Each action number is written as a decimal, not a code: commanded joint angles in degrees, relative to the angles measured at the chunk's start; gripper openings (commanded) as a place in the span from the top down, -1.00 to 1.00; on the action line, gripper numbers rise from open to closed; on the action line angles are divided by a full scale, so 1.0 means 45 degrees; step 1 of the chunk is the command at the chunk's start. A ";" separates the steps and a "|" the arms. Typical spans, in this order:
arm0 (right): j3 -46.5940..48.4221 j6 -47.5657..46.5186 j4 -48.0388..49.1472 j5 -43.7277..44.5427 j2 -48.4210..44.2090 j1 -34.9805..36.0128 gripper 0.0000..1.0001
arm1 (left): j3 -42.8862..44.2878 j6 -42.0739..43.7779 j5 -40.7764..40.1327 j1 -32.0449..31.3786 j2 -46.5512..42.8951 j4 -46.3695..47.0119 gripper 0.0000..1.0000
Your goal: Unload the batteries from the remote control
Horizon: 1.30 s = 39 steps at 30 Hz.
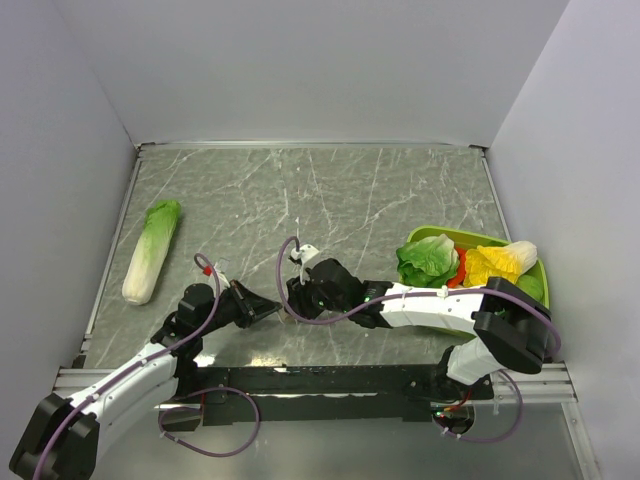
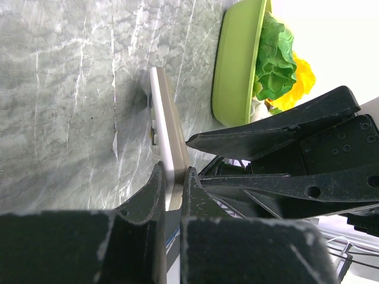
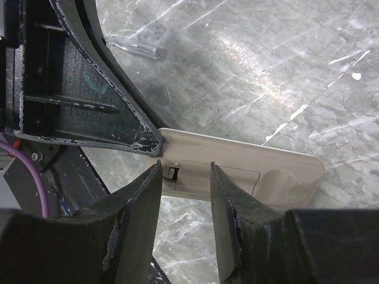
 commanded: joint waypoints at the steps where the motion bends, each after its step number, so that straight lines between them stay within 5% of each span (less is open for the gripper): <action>1: 0.0131 -0.0225 -0.0725 0.0543 0.0101 0.0076 0.11 | -0.0370 -0.0116 -0.0112 -0.0055 -0.0097 0.0277 0.98; 13: 0.0249 -0.0225 -0.0648 0.0444 0.0257 0.0173 0.09 | -0.0292 -0.0194 -0.0054 -0.0055 0.0040 0.0394 0.98; 25: 0.1655 -0.0518 -0.2775 0.3586 0.0920 0.1188 0.15 | -0.0058 -0.0233 -0.0034 -0.0055 0.0020 0.0082 0.98; 39: 0.1792 -0.0439 -0.3088 0.4662 0.1234 0.1521 0.17 | -0.0077 -0.0155 -0.0014 -0.0055 -0.0058 -0.0153 0.98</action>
